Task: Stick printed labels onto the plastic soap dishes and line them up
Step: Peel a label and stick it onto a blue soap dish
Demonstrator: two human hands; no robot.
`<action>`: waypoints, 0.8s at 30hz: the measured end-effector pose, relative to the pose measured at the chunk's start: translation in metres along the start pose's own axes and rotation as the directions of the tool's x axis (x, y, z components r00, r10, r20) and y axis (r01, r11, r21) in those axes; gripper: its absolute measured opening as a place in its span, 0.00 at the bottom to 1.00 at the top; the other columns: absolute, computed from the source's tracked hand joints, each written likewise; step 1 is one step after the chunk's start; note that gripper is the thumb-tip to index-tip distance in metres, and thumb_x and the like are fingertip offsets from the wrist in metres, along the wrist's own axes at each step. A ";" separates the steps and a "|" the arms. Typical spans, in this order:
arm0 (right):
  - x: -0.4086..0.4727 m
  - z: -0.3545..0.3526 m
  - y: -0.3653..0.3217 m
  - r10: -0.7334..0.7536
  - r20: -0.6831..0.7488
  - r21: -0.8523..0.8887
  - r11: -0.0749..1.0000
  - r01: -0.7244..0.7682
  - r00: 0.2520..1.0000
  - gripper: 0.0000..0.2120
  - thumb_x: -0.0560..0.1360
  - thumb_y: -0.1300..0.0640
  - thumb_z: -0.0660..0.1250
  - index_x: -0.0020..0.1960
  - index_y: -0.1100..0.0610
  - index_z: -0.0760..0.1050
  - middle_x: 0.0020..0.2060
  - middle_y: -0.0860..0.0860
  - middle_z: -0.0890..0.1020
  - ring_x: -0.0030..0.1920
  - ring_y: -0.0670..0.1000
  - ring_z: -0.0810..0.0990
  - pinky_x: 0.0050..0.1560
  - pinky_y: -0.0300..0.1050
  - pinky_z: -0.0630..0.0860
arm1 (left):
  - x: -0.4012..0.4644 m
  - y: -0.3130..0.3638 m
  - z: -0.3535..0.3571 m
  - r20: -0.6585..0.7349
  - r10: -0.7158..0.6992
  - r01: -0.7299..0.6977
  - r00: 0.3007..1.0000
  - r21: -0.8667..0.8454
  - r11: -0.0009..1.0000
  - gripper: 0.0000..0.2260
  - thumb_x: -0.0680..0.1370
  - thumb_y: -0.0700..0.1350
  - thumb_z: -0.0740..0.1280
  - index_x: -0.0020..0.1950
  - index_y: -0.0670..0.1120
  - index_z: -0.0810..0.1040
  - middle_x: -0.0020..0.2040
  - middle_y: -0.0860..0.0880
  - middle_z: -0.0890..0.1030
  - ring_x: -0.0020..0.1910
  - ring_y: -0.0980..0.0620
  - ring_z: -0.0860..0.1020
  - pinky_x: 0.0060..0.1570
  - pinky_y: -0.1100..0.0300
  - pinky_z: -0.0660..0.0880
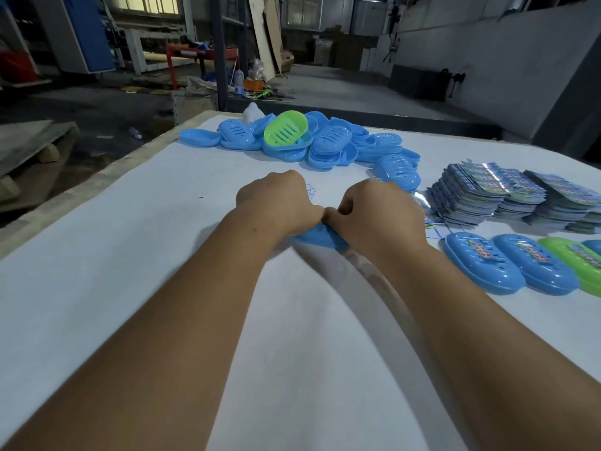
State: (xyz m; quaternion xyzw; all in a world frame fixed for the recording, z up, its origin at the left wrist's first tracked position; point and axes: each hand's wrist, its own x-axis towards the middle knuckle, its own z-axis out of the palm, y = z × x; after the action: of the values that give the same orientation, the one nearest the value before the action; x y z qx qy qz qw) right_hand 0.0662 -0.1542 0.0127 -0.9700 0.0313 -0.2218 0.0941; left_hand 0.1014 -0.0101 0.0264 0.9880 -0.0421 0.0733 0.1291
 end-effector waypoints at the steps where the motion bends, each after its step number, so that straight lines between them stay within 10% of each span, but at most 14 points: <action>1: 0.001 -0.001 -0.001 -0.007 -0.003 -0.039 0.999 0.007 1.000 0.17 0.72 0.38 0.69 0.41 0.52 0.79 0.38 0.51 0.80 0.39 0.57 0.77 0.33 0.43 0.64 | 0.000 0.001 0.000 -0.015 0.003 -0.003 1.000 0.024 1.000 0.19 0.71 0.65 0.67 0.43 0.51 0.69 0.38 0.52 0.71 0.40 0.49 0.72 0.32 0.58 0.62; 15: -0.001 0.007 0.014 0.104 0.173 0.371 0.914 -0.163 0.979 0.17 0.71 0.38 0.73 0.53 0.47 0.79 0.46 0.44 0.80 0.50 0.49 0.79 0.49 0.47 0.75 | 0.004 -0.007 0.002 0.077 -0.077 0.083 0.994 -0.087 0.993 0.22 0.69 0.63 0.72 0.47 0.47 0.71 0.43 0.48 0.76 0.45 0.46 0.76 0.40 0.56 0.70; 24: -0.015 0.004 0.007 -0.233 0.152 0.481 0.867 0.134 0.961 0.29 0.70 0.43 0.74 0.69 0.44 0.75 0.61 0.45 0.81 0.58 0.46 0.79 0.54 0.40 0.71 | 0.001 -0.007 0.007 0.072 -0.089 0.112 0.993 -0.473 0.874 0.13 0.77 0.45 0.63 0.52 0.36 0.77 0.52 0.34 0.77 0.48 0.34 0.78 0.37 0.48 0.72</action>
State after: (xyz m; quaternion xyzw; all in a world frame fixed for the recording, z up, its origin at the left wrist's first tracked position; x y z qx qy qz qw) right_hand 0.0543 -0.1585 0.0018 -0.9351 -0.1254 -0.1295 0.3053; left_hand 0.1043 -0.0048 0.0183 0.9282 -0.0105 0.0303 0.3706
